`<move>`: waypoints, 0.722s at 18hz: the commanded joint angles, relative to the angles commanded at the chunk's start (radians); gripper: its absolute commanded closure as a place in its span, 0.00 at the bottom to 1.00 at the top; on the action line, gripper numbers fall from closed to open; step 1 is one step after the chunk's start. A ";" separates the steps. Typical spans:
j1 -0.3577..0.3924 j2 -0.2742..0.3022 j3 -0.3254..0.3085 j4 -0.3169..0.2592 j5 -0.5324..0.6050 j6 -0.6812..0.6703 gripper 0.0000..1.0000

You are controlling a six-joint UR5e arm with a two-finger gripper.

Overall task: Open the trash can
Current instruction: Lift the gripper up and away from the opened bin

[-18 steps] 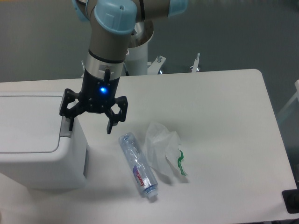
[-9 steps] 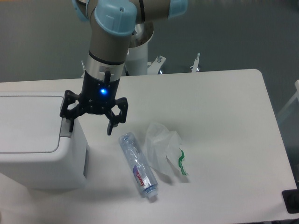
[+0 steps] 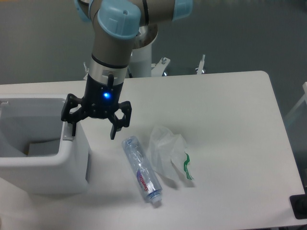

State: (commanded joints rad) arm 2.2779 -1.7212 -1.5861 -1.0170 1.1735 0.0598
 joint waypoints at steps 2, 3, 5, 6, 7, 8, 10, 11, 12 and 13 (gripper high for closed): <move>0.000 0.000 0.011 0.000 -0.003 -0.001 0.00; 0.000 -0.001 0.029 -0.002 -0.005 -0.003 0.00; 0.008 0.005 0.047 -0.002 0.000 0.011 0.00; 0.015 0.006 0.061 0.000 0.000 0.020 0.00; 0.032 0.006 0.075 0.006 0.002 0.043 0.00; 0.055 0.008 0.087 0.005 0.002 0.075 0.00; 0.087 0.009 0.103 0.002 0.037 0.141 0.00; 0.090 0.008 0.101 0.000 0.088 0.185 0.00; 0.104 0.006 0.098 -0.003 0.153 0.237 0.00; 0.112 0.008 0.095 -0.011 0.207 0.282 0.00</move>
State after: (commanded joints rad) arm 2.3899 -1.7135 -1.4910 -1.0277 1.3800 0.3416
